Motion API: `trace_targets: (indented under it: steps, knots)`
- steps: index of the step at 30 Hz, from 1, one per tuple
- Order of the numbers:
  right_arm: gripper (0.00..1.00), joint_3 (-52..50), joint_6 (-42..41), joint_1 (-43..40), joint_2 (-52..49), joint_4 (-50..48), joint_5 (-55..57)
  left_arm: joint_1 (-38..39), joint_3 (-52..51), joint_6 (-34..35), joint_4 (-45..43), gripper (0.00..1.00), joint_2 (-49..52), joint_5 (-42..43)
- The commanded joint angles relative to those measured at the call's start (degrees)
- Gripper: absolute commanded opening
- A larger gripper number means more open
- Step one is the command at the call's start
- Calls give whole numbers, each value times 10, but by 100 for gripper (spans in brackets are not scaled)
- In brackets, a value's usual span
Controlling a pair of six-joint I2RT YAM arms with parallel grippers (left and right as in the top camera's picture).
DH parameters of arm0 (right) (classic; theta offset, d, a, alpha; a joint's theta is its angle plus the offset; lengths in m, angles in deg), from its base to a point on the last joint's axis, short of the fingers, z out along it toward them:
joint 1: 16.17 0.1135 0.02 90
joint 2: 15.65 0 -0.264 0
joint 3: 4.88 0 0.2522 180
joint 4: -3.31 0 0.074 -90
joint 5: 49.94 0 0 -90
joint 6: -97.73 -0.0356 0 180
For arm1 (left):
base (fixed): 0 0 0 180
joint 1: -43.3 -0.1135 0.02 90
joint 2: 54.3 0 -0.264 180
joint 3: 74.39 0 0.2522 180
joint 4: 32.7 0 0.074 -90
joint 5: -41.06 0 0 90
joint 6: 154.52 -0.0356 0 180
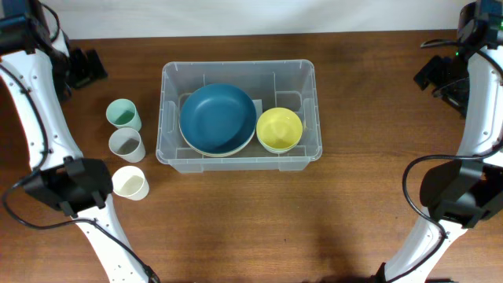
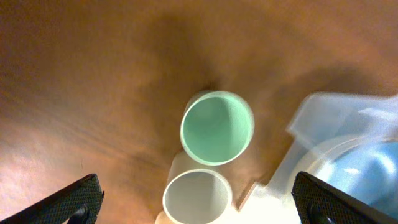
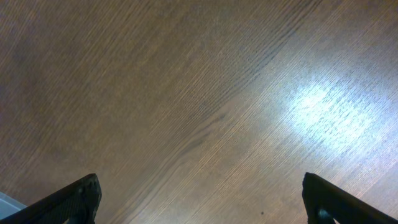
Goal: Pack container
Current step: 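Move left gripper to the mint green cup and grasp it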
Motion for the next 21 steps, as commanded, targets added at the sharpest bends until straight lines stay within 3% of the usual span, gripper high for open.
trace_targets:
  steps: [1,7,21]
  knots:
    - [99,-2,-5,0,-3,0,1,-15,-65,-14,-2,99,0,-24]
    - [99,-2,-5,0,-3,0,1,-16,-139,-60,-46,100,0,-27]
    - [99,-2,-5,-1,-3,0,1,-16,-236,-65,-151,99,11,-28]
